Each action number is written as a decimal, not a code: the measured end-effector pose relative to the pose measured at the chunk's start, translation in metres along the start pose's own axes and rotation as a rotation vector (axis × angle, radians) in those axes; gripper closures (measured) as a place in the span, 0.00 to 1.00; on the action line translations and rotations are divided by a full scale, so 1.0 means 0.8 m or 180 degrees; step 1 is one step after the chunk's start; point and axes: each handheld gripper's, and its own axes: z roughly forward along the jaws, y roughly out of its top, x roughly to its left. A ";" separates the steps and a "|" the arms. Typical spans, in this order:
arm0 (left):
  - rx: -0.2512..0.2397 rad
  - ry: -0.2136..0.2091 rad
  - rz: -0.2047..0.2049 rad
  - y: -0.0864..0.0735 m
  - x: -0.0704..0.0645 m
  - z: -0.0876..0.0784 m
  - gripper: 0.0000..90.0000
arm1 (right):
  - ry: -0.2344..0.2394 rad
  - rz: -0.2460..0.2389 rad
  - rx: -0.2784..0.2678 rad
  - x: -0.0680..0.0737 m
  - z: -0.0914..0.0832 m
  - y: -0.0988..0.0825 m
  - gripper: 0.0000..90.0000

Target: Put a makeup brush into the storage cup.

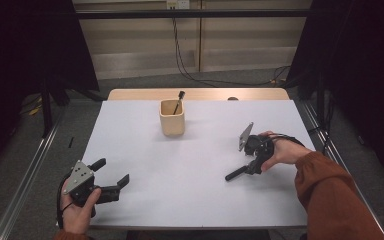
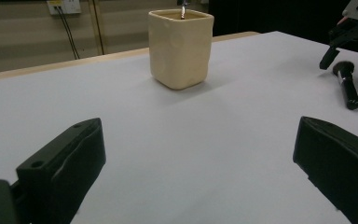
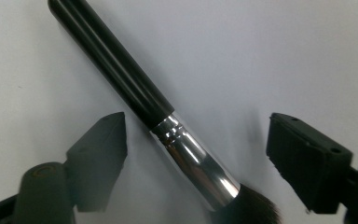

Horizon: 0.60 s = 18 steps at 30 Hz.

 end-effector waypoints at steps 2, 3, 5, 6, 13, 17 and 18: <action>0.0000 -0.0002 0.0002 0.000 0.000 0.000 0.03 | 0.0014 0.0008 0.0037 -0.001 0.002 -0.001 0.29; 0.0005 -0.0004 0.0002 0.000 0.000 0.000 0.03 | 0.0010 -0.0016 0.0035 -0.002 0.003 -0.002 0.32; 0.0006 -0.0005 0.0009 0.000 0.001 0.000 0.03 | 0.0028 0.0014 0.0059 -0.003 0.004 -0.002 0.38; -0.0004 -0.0005 -0.0010 0.000 0.001 0.000 0.03 | 0.0028 0.0023 0.0066 -0.003 0.005 -0.003 0.38; 0.0015 -0.0005 0.0005 0.000 0.001 0.000 0.03 | 0.0146 0.0011 0.0076 -0.004 0.002 -0.006 0.54; 0.0006 -0.0008 -0.0002 0.000 0.001 0.000 0.03 | 0.0175 -0.0022 0.0100 -0.005 0.002 -0.006 0.57; 0.0007 -0.0012 0.0007 0.000 0.001 0.000 0.03 | 0.0179 -0.0035 0.0099 -0.005 0.002 -0.006 0.58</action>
